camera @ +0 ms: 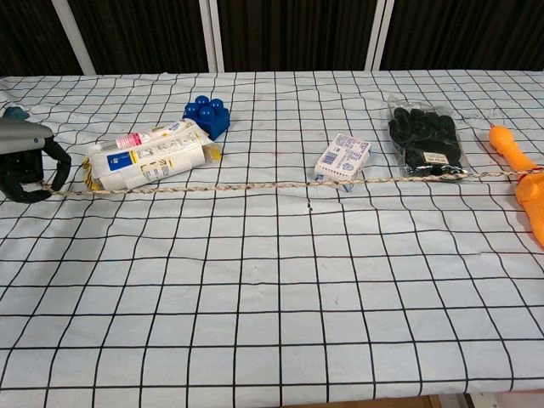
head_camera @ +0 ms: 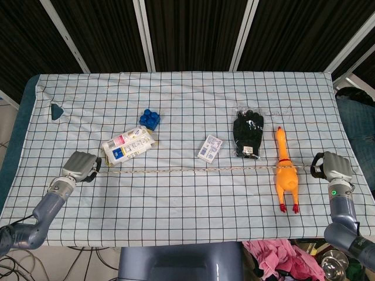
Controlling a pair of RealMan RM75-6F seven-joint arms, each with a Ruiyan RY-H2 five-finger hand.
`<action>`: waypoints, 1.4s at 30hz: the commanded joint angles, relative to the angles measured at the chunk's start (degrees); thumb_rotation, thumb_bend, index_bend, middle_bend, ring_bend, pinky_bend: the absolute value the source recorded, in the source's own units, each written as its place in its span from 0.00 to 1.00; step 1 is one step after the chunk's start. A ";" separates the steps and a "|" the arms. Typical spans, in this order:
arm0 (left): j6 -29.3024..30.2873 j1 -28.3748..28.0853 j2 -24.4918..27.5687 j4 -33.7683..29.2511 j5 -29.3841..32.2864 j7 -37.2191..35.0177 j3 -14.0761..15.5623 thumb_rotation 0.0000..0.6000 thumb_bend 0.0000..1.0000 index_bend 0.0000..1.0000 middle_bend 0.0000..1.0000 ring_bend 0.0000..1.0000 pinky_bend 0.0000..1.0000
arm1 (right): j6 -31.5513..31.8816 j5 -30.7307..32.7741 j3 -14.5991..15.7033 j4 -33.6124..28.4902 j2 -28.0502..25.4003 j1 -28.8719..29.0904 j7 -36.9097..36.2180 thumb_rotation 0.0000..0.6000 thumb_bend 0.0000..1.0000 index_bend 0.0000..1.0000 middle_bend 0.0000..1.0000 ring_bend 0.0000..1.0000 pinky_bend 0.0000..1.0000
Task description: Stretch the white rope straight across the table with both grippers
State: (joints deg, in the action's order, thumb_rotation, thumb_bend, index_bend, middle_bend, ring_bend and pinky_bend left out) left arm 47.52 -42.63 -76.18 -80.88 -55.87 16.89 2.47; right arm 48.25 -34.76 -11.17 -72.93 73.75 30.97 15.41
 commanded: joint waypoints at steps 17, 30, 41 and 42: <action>7.24 1.01 9.91 -12.98 -2.95 -0.43 -5.89 1.00 0.06 0.24 0.80 0.75 0.65 | 4.62 -0.22 -3.13 -12.66 -11.71 0.59 1.12 1.00 0.06 0.05 0.59 0.80 0.80; 37.81 16.61 20.26 -35.04 -14.24 14.43 -1.11 1.00 0.03 0.20 0.22 0.11 0.07 | 30.87 -31.16 0.78 -29.24 -16.32 -9.76 -2.78 1.00 0.06 0.01 0.11 0.27 0.26; 49.82 33.08 19.32 -27.82 -26.44 -1.98 9.16 1.00 0.03 0.16 0.11 0.03 0.01 | 42.33 -46.86 12.72 -28.92 -10.69 -21.35 -3.10 1.00 0.06 0.01 0.10 0.26 0.24; 50.33 33.84 19.04 -26.40 -27.00 -3.08 9.35 1.00 0.03 0.16 0.11 0.03 0.01 | 43.07 -47.74 13.33 -28.47 -10.08 -22.12 -3.32 1.00 0.06 0.01 0.10 0.26 0.24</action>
State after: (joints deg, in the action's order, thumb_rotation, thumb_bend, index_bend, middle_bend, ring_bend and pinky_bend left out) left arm 95.99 -12.77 -56.82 -111.81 -80.16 19.30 8.95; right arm 89.19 -79.74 -0.21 -102.12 61.76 11.31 12.64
